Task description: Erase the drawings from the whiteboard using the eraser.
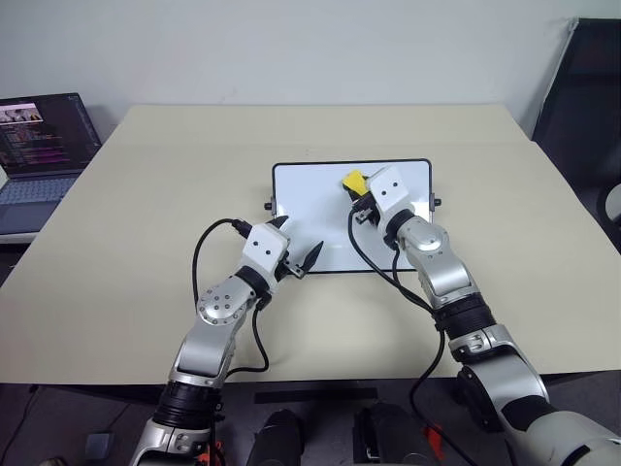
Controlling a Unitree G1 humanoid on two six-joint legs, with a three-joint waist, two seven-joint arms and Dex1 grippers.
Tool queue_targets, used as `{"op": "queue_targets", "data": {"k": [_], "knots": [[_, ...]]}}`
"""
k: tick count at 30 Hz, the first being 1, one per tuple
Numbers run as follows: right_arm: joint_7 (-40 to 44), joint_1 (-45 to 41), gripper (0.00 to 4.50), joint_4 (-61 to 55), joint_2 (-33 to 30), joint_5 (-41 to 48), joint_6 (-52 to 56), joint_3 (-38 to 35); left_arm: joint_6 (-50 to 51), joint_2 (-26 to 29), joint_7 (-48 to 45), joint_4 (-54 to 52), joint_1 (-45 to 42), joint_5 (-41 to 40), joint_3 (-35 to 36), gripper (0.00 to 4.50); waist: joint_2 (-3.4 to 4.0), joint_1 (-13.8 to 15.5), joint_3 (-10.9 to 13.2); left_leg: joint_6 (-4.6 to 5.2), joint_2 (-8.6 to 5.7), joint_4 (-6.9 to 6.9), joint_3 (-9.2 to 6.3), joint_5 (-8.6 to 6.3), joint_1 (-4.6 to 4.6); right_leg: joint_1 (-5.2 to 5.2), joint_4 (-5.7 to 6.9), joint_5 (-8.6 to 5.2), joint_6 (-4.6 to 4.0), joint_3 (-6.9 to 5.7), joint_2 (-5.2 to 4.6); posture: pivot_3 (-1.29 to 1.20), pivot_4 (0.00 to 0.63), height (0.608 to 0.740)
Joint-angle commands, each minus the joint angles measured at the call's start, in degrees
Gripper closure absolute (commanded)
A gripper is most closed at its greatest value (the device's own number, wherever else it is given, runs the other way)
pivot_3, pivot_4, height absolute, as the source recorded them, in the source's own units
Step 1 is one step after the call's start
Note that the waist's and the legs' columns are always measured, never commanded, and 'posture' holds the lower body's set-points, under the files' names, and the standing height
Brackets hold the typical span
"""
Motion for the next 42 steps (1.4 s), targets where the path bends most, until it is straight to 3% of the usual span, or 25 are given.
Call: {"op": "queue_targets", "data": {"k": [1, 12, 18, 24, 28, 35, 42], "knots": [[-1.2, 1.7, 3.26, -1.4, -0.6, 0.0, 1.8, -1.2, -0.7, -0.2, 0.3, -2.2, -0.8, 0.0, 0.2, 0.00, 0.00, 0.0, 0.0, 0.00, 0.00, 0.00, 0.00, 0.00, 0.00, 0.00, 0.00, 0.00, 0.00, 0.00, 0.00, 0.00, 0.150, 0.740], [6.6, 12.1, 3.26, -17.5, -2.0, 4.2, 2.8, -0.4, -0.5, 0.1, 0.5, -3.3, 0.3, 0.0, 0.6, 0.00, 0.00, -0.1, 0.0, 0.00, 0.02, -0.06, 0.01, 0.00, -0.06, -0.02, -0.13, 0.00, 0.01, 0.01, -0.01, 0.00, 0.150, 0.740], [11.9, 20.9, 3.26, -34.8, -4.2, 14.1, 16.6, -3.2, 1.6, 0.6, 0.1, -7.4, 3.3, -1.4, 1.5, 0.00, 0.01, -0.2, 0.0, 0.00, 0.05, -0.08, 0.00, -0.01, -0.13, -0.07, -0.19, -0.01, 0.02, 0.02, -0.02, 0.00, 0.150, 0.740], [9.3, 26.8, 3.26, -42.4, -6.9, 15.1, 22.8, -6.2, 2.4, 0.3, -1.3, -9.8, 6.3, -3.7, 1.1, 0.00, 0.00, -0.1, 0.0, -0.01, 0.05, -0.07, -0.03, -0.01, -0.12, -0.06, -0.21, -0.02, 0.02, 0.00, -0.02, 0.00, 0.150, 0.740], [7.2, 29.0, 3.26, -43.0, -8.8, 12.8, 21.6, -7.5, 1.8, -0.7, -3.2, -7.9, 3.4, -4.7, -0.4, 0.00, -0.01, 0.0, 0.0, -0.01, 0.00, -0.06, 0.00, -0.01, -0.12, -0.06, -0.22, -0.02, 0.01, -0.02, -0.01, 0.00, 0.150, 0.740], [3.3, 33.2, 3.26, -47.6, -13.9, 11.1, 23.6, -13.5, 0.8, -2.1, -13.4, -4.6, -1.0, -11.2, -3.2, 0.00, -0.03, 0.2, 0.0, -0.02, -0.09, -0.12, 0.02, -0.02, -0.30, -0.05, -0.59, 0.04, 0.12, -0.06, 0.01, 0.00, 0.150, 0.740], [-1.5, 35.2, 3.26, -51.2, -15.2, 12.5, 36.9, -21.3, 4.7, -1.0, -26.6, -1.3, -4.7, -18.7, -5.8, 0.00, -0.03, -0.1, 0.0, -0.01, -0.10, -0.15, 0.07, -0.03, -0.33, -0.05, -0.70, 0.07, 0.17, -0.02, 0.06, 0.00, 0.150, 0.740]]}}
